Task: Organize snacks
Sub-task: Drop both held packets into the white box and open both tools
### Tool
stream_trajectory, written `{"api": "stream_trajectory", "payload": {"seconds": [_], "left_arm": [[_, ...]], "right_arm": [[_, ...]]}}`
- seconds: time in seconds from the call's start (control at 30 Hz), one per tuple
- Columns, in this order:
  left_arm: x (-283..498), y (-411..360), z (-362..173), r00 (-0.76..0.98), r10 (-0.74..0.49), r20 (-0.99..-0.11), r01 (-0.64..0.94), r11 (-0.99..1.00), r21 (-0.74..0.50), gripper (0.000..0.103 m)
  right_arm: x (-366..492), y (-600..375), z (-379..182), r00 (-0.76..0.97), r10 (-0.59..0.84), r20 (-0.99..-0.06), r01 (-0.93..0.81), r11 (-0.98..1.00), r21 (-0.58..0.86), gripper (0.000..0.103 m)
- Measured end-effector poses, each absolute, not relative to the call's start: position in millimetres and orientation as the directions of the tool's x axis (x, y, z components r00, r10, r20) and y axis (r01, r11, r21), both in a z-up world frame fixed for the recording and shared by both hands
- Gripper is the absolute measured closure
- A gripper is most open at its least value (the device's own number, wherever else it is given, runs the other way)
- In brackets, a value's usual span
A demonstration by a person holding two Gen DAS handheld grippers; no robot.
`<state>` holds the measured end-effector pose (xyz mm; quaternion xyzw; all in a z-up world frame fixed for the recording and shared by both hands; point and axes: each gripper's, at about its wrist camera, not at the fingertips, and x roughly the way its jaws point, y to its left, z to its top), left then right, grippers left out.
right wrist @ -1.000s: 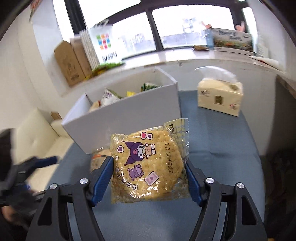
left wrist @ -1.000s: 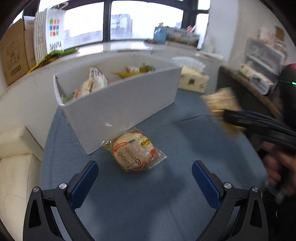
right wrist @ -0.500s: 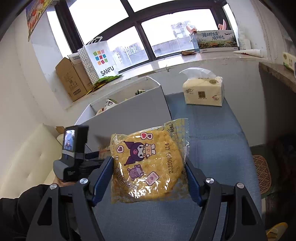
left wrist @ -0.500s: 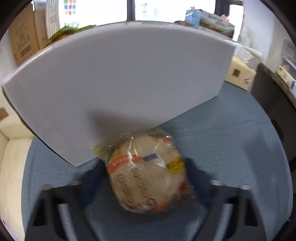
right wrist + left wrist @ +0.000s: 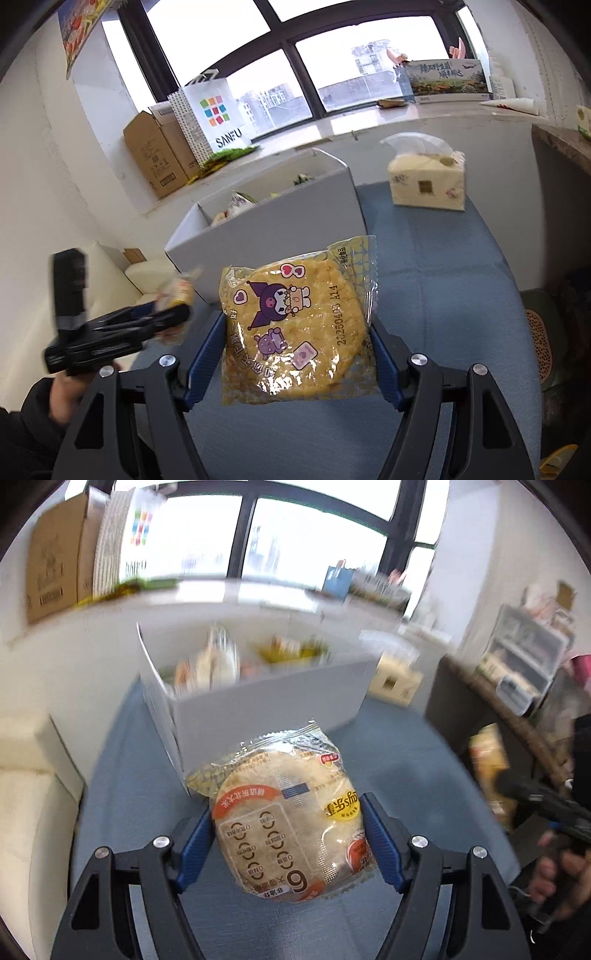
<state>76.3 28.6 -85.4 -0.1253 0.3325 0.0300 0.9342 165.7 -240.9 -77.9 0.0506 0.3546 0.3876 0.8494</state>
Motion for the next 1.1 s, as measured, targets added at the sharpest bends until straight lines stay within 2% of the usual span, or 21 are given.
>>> {"api": "stream_trajectory", "payload": {"seconds": [0.17, 0.33, 0.43, 0.67, 0.7, 0.77, 0.8, 0.87, 0.97, 1.1], "left_arm": [[81, 51, -28, 0.854, -0.008, -0.52, -0.126, 0.967, -0.221, 0.024], [124, 86, 9, 0.878, 0.018, -0.477, -0.139, 0.966, -0.219, 0.024], [160, 113, 17, 0.865, 0.033, -0.501, -0.165, 0.961, -0.223, 0.024], [225, 148, -3, 0.813, 0.011, -0.582, -0.188, 0.951, -0.245, 0.023], [232, 150, -7, 0.805, 0.012, -0.593, -0.19, 0.953, -0.238, 0.021], [243, 153, -15, 0.78, 0.039, -0.625, -0.218, 0.953, -0.212, 0.004], [246, 156, -19, 0.77, 0.038, -0.637, -0.23, 0.948, -0.221, 0.0], [245, 158, -25, 0.756, 0.02, -0.655, -0.226, 0.946, -0.233, 0.0], [235, 149, -24, 0.768, 0.046, -0.638, -0.202, 0.964, -0.173, 0.0], [216, 132, -11, 0.796, 0.134, -0.591, -0.211, 0.975, -0.063, 0.0]], "right_arm": [[188, -215, -52, 0.437, 0.727, -0.53, -0.645, 0.664, 0.38, 0.026], [227, -168, -18, 0.441, 0.739, -0.509, -0.675, 0.647, 0.355, 0.026], [267, -130, -2, 0.428, 0.743, -0.515, -0.676, 0.641, 0.362, 0.026], [343, -61, 0, 0.398, 0.703, -0.59, -0.659, 0.666, 0.349, 0.026], [352, -54, -1, 0.395, 0.699, -0.596, -0.656, 0.668, 0.35, 0.024], [365, -41, -3, 0.4, 0.696, -0.596, -0.658, 0.671, 0.342, 0.005], [371, -38, -3, 0.417, 0.684, -0.599, -0.649, 0.685, 0.33, 0.0], [376, -37, -2, 0.466, 0.653, -0.597, -0.621, 0.722, 0.304, 0.0], [376, -42, 0, 0.452, 0.682, -0.575, -0.627, 0.701, 0.338, 0.0], [362, -49, 3, 0.492, 0.674, -0.552, -0.637, 0.71, 0.299, 0.0]]}}
